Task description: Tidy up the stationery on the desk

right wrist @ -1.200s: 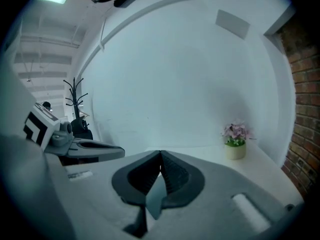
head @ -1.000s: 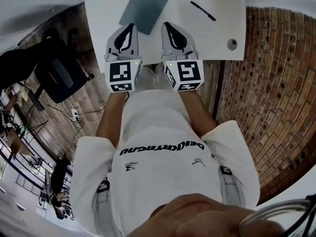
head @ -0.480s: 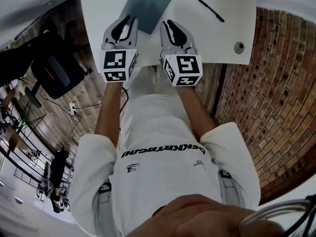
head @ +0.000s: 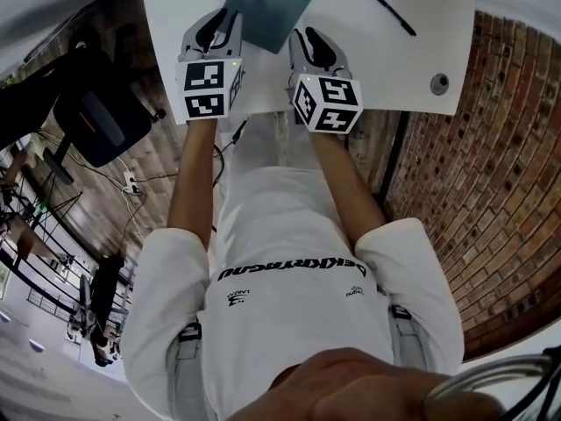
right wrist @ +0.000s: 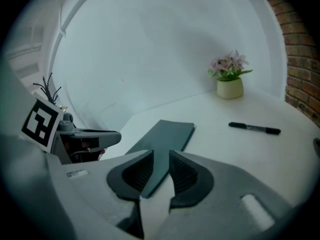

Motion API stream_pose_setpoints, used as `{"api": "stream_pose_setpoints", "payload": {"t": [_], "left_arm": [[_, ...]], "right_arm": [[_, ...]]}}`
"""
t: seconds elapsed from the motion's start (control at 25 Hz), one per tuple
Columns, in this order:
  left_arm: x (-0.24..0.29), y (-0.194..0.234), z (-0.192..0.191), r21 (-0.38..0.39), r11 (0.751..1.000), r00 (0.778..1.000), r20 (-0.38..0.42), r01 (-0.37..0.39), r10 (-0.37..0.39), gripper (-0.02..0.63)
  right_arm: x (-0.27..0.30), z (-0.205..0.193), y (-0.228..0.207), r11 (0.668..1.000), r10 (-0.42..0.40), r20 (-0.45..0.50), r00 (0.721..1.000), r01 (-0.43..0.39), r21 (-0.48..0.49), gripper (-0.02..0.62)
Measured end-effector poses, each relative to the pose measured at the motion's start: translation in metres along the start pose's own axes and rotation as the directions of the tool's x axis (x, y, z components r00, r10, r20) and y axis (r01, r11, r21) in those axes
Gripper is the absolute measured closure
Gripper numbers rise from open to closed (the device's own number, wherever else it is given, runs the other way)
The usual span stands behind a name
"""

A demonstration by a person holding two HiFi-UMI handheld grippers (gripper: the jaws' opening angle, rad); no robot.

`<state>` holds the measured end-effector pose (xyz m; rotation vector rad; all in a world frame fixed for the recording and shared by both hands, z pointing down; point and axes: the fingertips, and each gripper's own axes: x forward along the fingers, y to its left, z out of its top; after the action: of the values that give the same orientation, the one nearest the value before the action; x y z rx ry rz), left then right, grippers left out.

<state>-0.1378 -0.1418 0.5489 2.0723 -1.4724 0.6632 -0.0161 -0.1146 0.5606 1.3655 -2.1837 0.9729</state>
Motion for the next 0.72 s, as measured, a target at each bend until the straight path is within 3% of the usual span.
{"api": "stream_pose_setpoints", "payload": {"t": [0.72], "left_arm": [[0.046, 0.033, -0.048, -0.092, 0.995, 0.992, -0.118, 0.028, -0.039, 0.532]], "right_arm": [[0.039, -0.046, -0.005, 0.996, -0.007, -0.096, 0.995, 0.015, 0.090, 0.502]]}}
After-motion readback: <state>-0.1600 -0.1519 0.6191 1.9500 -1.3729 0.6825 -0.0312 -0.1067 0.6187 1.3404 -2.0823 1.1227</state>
